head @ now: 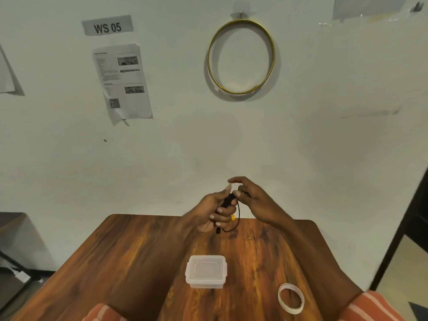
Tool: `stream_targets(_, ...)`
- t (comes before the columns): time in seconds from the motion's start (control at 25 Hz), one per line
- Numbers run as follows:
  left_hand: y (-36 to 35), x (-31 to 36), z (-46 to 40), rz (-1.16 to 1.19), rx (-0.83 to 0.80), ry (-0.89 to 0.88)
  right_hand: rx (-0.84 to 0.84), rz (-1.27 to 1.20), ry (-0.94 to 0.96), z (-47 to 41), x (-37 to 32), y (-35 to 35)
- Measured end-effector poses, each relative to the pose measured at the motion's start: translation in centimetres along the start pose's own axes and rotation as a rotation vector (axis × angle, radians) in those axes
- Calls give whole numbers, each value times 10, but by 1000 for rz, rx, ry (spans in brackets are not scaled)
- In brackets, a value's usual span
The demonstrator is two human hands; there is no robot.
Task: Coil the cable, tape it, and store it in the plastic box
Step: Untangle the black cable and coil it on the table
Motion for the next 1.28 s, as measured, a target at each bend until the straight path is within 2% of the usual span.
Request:
stream_targets(0.12,-2,-15,-3,234,-194,-13,-59,-227,-137,8,20,-18)
stream_targets(0.24,-3,-28,-1,438,-349,-28,-103,-266,-239,7,29,-26)
stream_targets(0.32,-1,-36,-2,566,-409,-17,-104,-242,-315,7,35,-30)
stream_targets(0.4,1,-39,-4,629,-392,-7,-79,-325,-414,13,47,-37)
stream_targets(0.48,11,-47,-8,541,-248,22,56,-406,-496,22,59,-40)
stream_targets(0.56,24,-63,-6,371,-19,58,161,-368,-549,33,73,-44)
stream_targets(0.64,34,-88,-1,340,133,71,248,-391,-621,47,95,-50)
stream_targets(0.84,35,-185,21,472,265,146,298,-795,-942,108,194,-102)
stream_targets(0.92,32,-231,34,449,321,202,288,-869,-1053,146,224,-128)
stream_targets(1.04,35,-294,54,162,541,341,272,-765,-1128,191,242,-150)
stream_targets(1.16,46,-324,60,-222,828,409,413,-518,-1102,201,258,-148)
stream_targets(1.28,47,-327,47,-451,919,389,531,-303,-1024,199,280,-149)
Point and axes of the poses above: each hand's wrist, its own z-axis away from the middle knuckle, its own y-axis out of the back of the hand, x = y × z, the point moved 6 cm from there along -z, towards the middle knuckle, and after that the axes turned 9 degrees about -z, right-handed, at the moved point
